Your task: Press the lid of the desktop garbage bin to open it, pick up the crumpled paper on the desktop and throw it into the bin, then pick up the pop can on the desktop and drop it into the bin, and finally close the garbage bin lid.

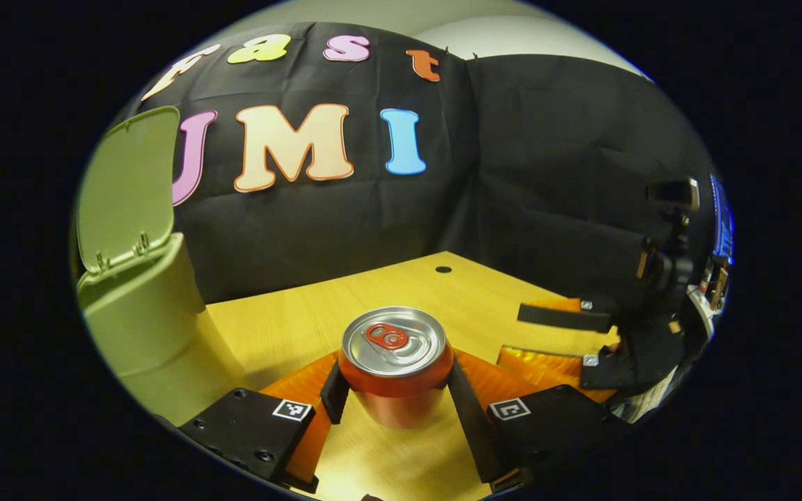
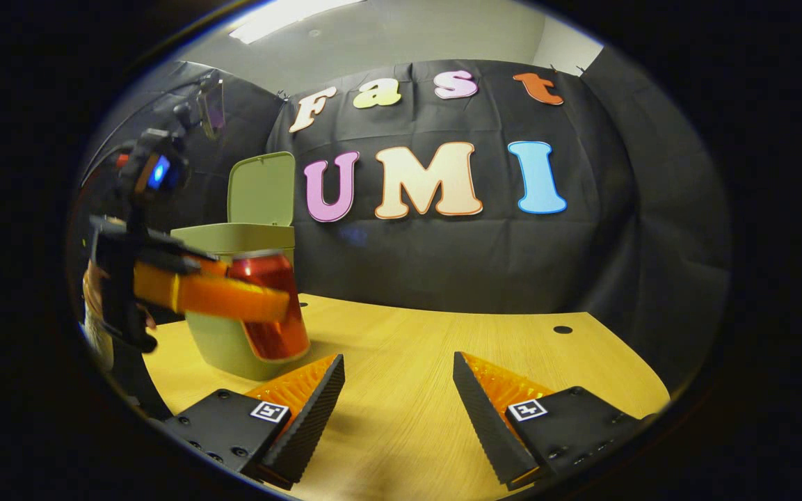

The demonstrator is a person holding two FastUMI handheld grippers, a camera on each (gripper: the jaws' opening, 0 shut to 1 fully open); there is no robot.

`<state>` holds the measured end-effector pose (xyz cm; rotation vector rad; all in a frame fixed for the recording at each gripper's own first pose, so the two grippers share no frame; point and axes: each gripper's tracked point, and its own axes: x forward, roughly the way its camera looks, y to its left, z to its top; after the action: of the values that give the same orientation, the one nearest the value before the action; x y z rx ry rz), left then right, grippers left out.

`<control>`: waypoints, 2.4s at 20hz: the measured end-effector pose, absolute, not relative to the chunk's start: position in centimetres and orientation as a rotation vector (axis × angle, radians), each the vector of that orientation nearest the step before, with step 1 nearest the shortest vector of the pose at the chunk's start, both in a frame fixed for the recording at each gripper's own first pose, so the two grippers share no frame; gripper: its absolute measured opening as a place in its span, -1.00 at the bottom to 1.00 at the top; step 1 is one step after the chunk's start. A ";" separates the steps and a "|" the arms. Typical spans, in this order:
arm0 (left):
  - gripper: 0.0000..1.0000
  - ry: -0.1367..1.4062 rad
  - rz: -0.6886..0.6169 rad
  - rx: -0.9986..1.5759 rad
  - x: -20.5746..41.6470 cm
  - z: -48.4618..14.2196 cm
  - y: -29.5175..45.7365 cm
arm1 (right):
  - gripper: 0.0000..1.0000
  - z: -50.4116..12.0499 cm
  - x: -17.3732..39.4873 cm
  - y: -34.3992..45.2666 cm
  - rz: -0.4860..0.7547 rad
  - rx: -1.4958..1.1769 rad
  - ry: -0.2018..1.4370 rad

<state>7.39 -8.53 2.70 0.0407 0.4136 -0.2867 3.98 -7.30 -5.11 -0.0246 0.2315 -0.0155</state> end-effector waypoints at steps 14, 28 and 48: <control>0.52 0.112 0.038 0.102 5.8 20.8 6.7 | 0.96 -5.1 3.8 -6.3 0.019 -0.006 0.244; 0.57 0.268 0.179 0.034 8.1 14.7 14.0 | 0.96 -4.4 3.6 -6.1 0.022 0.004 0.234; 0.61 0.111 0.272 0.148 12.0 28.6 14.5 | 0.96 -2.0 2.5 -7.9 -0.012 0.016 0.187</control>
<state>11.99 14.48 28.55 0.1485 0.1109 0.2721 2.49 -7.92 -2.05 0.0165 0.1869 -0.0119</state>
